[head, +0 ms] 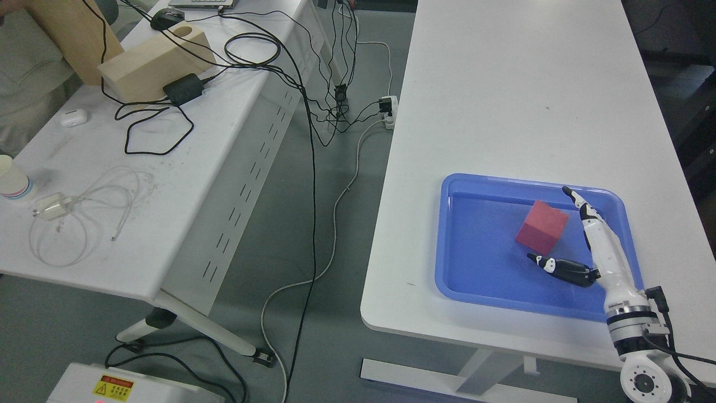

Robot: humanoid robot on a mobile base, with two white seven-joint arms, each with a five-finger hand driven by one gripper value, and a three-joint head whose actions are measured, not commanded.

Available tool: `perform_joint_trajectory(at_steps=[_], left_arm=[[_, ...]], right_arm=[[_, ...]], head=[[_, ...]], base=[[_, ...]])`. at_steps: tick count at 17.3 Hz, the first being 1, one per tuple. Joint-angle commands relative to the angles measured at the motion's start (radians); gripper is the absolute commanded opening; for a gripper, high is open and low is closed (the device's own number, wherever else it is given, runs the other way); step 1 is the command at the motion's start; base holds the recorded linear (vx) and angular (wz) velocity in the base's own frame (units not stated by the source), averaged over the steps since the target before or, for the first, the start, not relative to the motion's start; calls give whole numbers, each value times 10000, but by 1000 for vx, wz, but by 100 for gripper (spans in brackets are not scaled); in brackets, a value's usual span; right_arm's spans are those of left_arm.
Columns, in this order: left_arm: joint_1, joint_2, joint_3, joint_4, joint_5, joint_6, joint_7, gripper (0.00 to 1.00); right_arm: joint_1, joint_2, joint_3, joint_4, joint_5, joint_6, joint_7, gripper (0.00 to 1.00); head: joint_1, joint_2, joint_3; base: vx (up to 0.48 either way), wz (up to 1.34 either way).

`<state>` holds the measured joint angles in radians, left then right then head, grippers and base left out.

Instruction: Pick pink block from left shelf to tray

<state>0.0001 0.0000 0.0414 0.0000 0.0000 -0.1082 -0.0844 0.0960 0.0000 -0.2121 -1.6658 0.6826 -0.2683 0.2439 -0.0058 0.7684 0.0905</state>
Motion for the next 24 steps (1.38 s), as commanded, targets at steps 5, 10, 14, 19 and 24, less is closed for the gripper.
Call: perform_joint_trajectory(at_steps=[5, 10, 14, 19, 24], left_arm=[[-323, 175, 0, -175, 0, -7, 1, 100], [-323, 175, 0, -175, 0, -7, 1, 100], [-323, 175, 0, -175, 0, -7, 1, 100], [-323, 175, 0, -175, -15, -7, 1, 100], [-323, 175, 0, -175, 0, -7, 1, 100]], right_arm=[[-239, -175, -640, 14, -5169, -17, 740, 99], [-209, -175, -486, 45, -5200, -231, -1425, 98], [281, -175, -334, 45, -5200, -552, -1458, 100], [298, -175, -226, 76, -5797, -109, -1503, 99], [298, -175, -103, 122, -6105, -155, -2315, 99]], head=[[0, 0, 0], [0, 0, 0], [0, 0, 0], [0, 0, 0], [0, 1, 0]], base=[[0, 0], [0, 0], [-19, -1], [-65, -8], [-130, 42]])
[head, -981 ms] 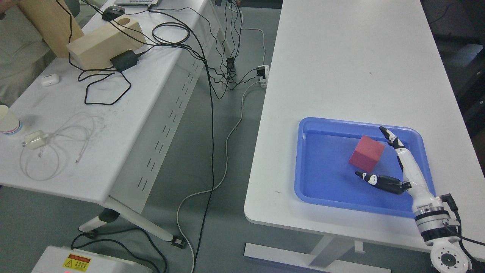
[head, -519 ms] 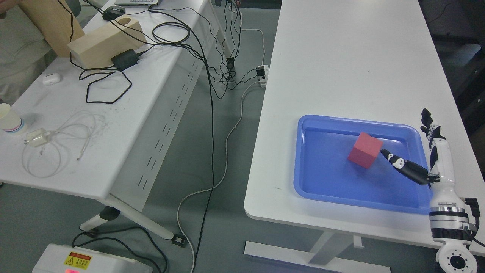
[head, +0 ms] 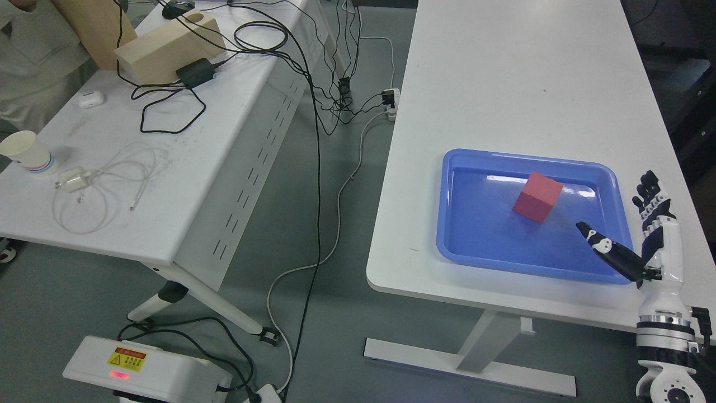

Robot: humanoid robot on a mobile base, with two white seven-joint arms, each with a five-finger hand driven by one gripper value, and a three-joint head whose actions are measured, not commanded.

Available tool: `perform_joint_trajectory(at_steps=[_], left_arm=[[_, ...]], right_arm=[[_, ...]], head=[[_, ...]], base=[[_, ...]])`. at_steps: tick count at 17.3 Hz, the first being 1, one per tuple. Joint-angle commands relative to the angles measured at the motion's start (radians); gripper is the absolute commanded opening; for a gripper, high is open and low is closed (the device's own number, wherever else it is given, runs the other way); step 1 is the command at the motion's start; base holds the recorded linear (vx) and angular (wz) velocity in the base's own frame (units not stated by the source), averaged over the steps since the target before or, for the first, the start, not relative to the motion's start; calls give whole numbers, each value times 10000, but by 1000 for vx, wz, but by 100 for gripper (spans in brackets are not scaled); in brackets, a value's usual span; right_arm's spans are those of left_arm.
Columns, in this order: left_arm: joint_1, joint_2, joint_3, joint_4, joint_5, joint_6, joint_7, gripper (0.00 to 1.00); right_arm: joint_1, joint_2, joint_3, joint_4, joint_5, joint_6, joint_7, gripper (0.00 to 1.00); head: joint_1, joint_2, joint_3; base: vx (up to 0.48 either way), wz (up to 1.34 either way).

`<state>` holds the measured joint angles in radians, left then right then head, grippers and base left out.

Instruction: Pick pink block from left shelf to tray

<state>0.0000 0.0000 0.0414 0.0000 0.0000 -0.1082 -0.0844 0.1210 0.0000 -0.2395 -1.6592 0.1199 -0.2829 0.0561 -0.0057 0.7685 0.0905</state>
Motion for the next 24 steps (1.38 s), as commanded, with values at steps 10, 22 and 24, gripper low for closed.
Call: perform_joint_trajectory(at_steps=[10, 22, 24], left_arm=[[-322, 175, 0, -175, 0, -7, 0, 100], [-322, 175, 0, -175, 0, -7, 0, 100], [-322, 175, 0, -175, -15, -7, 0, 100]], right_arm=[[-74, -175, 769, 807, -447, 1109, 544, 100], [-44, -175, 754, 792, -462, 1188, 498, 100], [-44, -175, 754, 762, -462, 1187, 498, 100]], head=[[0, 0, 0], [0, 0, 0], [0, 0, 0]], base=[[-115, 24], [-88, -158], [-152, -53]])
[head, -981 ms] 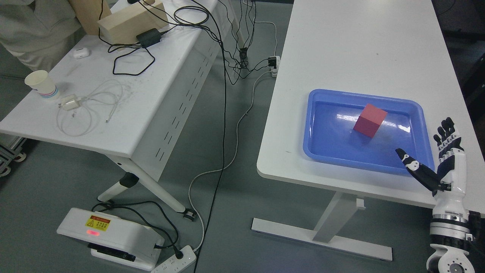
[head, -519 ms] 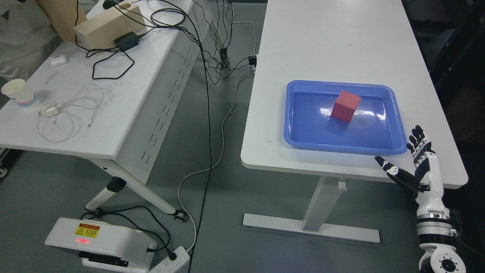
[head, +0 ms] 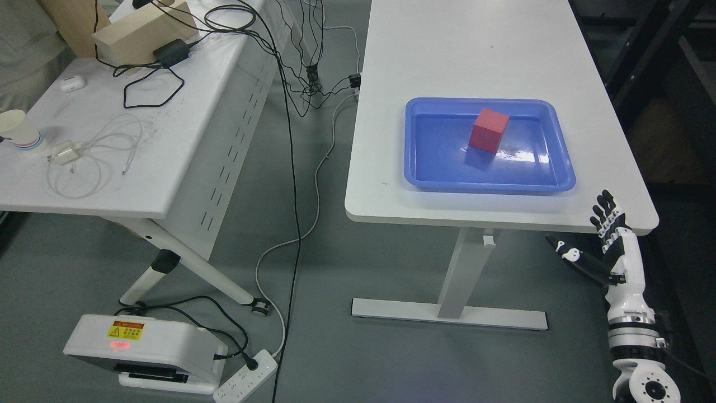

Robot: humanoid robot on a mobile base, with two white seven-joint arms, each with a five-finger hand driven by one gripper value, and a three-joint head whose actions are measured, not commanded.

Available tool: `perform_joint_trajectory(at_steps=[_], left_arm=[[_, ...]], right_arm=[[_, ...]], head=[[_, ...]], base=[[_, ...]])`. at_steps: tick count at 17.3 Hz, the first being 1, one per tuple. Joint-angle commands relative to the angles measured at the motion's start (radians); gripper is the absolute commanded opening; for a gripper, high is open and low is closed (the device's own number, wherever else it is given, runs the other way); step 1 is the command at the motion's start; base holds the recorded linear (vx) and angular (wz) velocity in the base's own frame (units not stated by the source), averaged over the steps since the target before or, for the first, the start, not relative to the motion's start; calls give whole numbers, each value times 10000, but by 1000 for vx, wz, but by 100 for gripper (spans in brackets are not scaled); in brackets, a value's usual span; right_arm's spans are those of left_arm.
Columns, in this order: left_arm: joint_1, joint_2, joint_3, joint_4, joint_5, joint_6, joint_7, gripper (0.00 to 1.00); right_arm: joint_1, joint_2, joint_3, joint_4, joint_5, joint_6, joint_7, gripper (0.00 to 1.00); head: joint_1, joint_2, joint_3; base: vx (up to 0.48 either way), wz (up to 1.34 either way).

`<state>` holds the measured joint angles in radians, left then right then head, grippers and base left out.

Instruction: Pick pink block from left shelf to tray

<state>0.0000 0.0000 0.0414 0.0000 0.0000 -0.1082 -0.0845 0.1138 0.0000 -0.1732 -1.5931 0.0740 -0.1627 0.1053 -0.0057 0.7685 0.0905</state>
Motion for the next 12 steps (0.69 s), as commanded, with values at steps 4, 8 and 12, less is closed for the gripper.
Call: perform_joint_trajectory(at_steps=[4, 8, 12], left_arm=[[-322, 175, 0, -175, -15, -7, 1, 100], [-322, 175, 0, -175, 0, -7, 1, 100], [-322, 175, 0, -175, 0, -7, 1, 100]], right_arm=[[12, -175, 106, 100, -4, -61, 5, 100], [-3, -175, 106, 100, -4, -76, 21, 100], [-3, -175, 106, 100, -19, -91, 36, 100]], head=[[0, 0, 0], [0, 0, 0], [0, 0, 0]], base=[[-128, 0], [-68, -24], [14, 21]])
